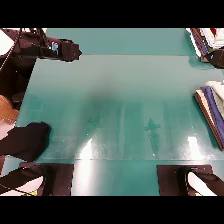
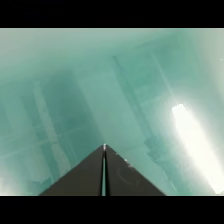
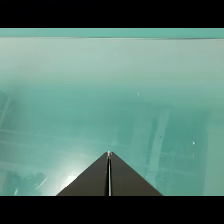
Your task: Fold the shirts.
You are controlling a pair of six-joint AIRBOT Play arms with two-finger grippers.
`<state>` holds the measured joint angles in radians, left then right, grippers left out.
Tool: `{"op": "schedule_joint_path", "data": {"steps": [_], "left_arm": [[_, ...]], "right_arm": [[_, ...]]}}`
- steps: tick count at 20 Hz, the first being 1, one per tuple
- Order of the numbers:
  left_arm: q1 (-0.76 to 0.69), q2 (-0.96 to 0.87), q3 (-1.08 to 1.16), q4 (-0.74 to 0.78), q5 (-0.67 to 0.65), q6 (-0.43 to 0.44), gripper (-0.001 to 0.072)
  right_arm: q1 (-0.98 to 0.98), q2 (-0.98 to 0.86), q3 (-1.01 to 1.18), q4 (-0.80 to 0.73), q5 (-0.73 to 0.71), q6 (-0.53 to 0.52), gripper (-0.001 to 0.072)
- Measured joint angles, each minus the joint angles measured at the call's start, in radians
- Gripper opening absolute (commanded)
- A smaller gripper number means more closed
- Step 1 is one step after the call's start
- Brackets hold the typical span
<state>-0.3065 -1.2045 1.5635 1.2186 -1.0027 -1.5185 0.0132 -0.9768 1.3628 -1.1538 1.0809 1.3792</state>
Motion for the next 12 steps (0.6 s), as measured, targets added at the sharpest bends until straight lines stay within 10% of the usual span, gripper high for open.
{"op": "schedule_joint_path", "data": {"steps": [6,12], "left_arm": [[0.012,0.007,0.001,-0.003,0.020,-0.002,0.0027],[0.146,0.159,-0.094,0.239,-0.258,-0.021,0.0028]], "right_arm": [[0.000,0.000,0.000,0.001,0.020,0.000,0.0014],[0.000,0.000,0.000,0.001,0.047,0.000,0.0014]]}}
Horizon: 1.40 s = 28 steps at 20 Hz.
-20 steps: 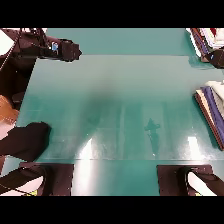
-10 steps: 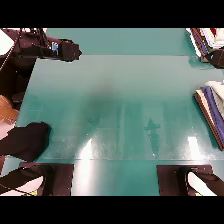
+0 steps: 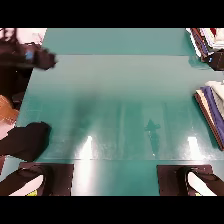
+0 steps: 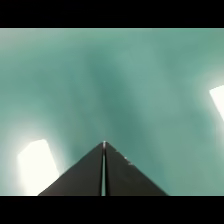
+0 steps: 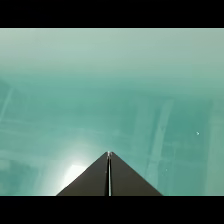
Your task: Fold the shirts.
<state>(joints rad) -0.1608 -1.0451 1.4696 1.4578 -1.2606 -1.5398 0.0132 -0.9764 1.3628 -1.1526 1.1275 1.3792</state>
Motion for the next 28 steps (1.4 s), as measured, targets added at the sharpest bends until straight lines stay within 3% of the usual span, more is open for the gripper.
{"op": "schedule_joint_path", "data": {"steps": [1,2,3,4,7,11,12,13,14,15,16,21,28], "left_arm": [[0.029,0.035,-0.047,0.053,-0.042,-0.008,0.0031],[0.059,0.067,-0.102,0.101,-0.085,-0.019,0.0226],[0.092,0.097,-0.168,0.144,-0.118,-0.031,0.0584],[0.124,0.120,-0.238,0.175,-0.151,-0.038,0.0720],[0.195,0.155,-0.443,0.227,-0.186,-0.052,0.0720],[0.239,0.171,-0.679,0.257,-0.180,-0.081,0.0719],[0.244,0.173,-0.723,0.262,-0.177,-0.091,0.0652],[0.248,0.174,-0.755,0.264,-0.172,-0.101,0.0399],[0.250,0.175,-0.779,0.267,-0.171,-0.110,0.0224],[0.252,0.176,-0.795,0.270,-0.168,-0.115,0.0169],[0.253,0.176,-0.805,0.270,-0.166,-0.121,0.0044],[0.256,0.178,-0.733,0.273,-0.176,-0.132,0.0027],[0.254,0.179,-0.106,0.154,-0.248,-0.103,0.0025]], "right_arm": [[0.000,0.000,0.000,0.001,0.002,0.000,0.0014],[0.000,0.000,0.000,0.000,0.002,0.000,0.0014],[0.000,0.000,0.000,0.000,0.004,0.000,0.0014],[0.000,0.000,0.000,0.001,0.004,0.000,0.0014],[0.001,0.000,0.000,0.001,0.005,0.000,0.0014],[0.001,0.000,0.000,0.001,0.003,0.000,0.0014],[0.001,0.000,0.000,0.001,-0.002,0.000,0.0014],[0.001,0.000,0.000,0.001,-0.005,0.000,0.0014],[0.001,0.000,0.000,0.001,-0.010,0.000,0.0014],[0.001,0.000,0.000,0.001,-0.015,0.000,0.0014],[0.001,0.000,0.000,0.001,-0.019,0.000,0.0014],[0.001,0.000,0.000,0.001,-0.033,0.000,0.0014],[0.001,0.049,0.002,0.009,-0.154,0.000,0.0014]]}}
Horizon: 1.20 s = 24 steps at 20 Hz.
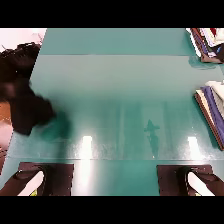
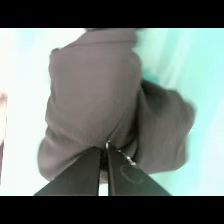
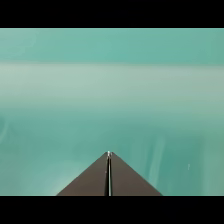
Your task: Fold the shirts.
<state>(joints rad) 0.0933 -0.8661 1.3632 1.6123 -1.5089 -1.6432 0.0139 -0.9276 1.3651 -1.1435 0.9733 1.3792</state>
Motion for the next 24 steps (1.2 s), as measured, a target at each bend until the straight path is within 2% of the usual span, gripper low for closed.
{"op": "schedule_joint_path", "data": {"steps": [4,10,13,18,19,20,21,22,24], "left_arm": [[0.000,0.000,0.317,-0.178,0.043,0.020,0.0023],[-0.037,-0.044,0.454,-0.373,0.126,0.061,0.0023],[-0.196,-0.117,0.461,-0.387,0.145,0.071,0.0023],[-0.619,-0.348,0.465,-0.355,0.164,0.084,0.0030],[-0.701,-0.408,0.465,-0.352,0.167,0.100,0.0087],[-0.767,-0.461,0.466,-0.350,0.168,0.116,0.0396],[-0.823,-0.511,0.466,-0.349,0.172,0.132,0.0581],[-0.872,-0.560,0.466,-0.345,0.171,0.149,0.0525],[-0.914,-0.620,0.467,-0.314,0.172,0.172,0.0524]], "right_arm": [[0.000,0.051,0.000,0.000,-0.096,0.000,0.0014],[0.000,0.085,0.000,0.002,-0.155,0.000,0.0014],[0.000,0.089,0.000,0.010,-0.163,0.001,0.0014],[0.000,0.091,0.000,0.023,-0.167,0.001,0.0014],[0.000,0.091,0.000,0.023,-0.166,0.001,0.0014],[0.000,0.091,0.000,0.024,-0.162,0.001,0.0014],[0.000,0.091,0.000,0.025,-0.155,0.001,0.0014],[0.000,0.091,0.000,0.025,-0.150,0.001,0.0014],[0.000,0.091,0.000,0.026,-0.137,0.001,0.0014]]}}
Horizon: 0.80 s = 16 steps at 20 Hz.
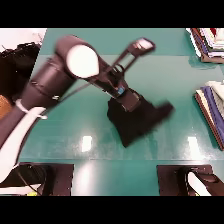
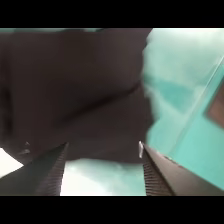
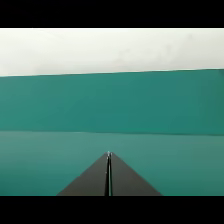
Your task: Fold the shirts.
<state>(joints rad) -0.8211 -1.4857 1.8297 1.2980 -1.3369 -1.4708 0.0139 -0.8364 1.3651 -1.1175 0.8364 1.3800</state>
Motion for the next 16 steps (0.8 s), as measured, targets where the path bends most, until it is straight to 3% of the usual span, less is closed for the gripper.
{"op": "schedule_joint_path", "data": {"steps": [6,10,16], "left_arm": [[0.141,-0.079,0.000,0.143,0.097,-0.036,0.0524],[0.265,-0.173,-0.004,0.002,0.127,-0.045,0.0524],[0.286,-0.336,-0.043,-0.140,0.183,-0.001,0.0524]], "right_arm": [[0.000,0.000,0.000,0.000,0.026,0.000,0.0014],[0.000,0.000,0.000,0.000,0.047,0.000,0.0014],[0.000,0.000,-0.001,0.000,0.066,0.000,0.0014]]}}
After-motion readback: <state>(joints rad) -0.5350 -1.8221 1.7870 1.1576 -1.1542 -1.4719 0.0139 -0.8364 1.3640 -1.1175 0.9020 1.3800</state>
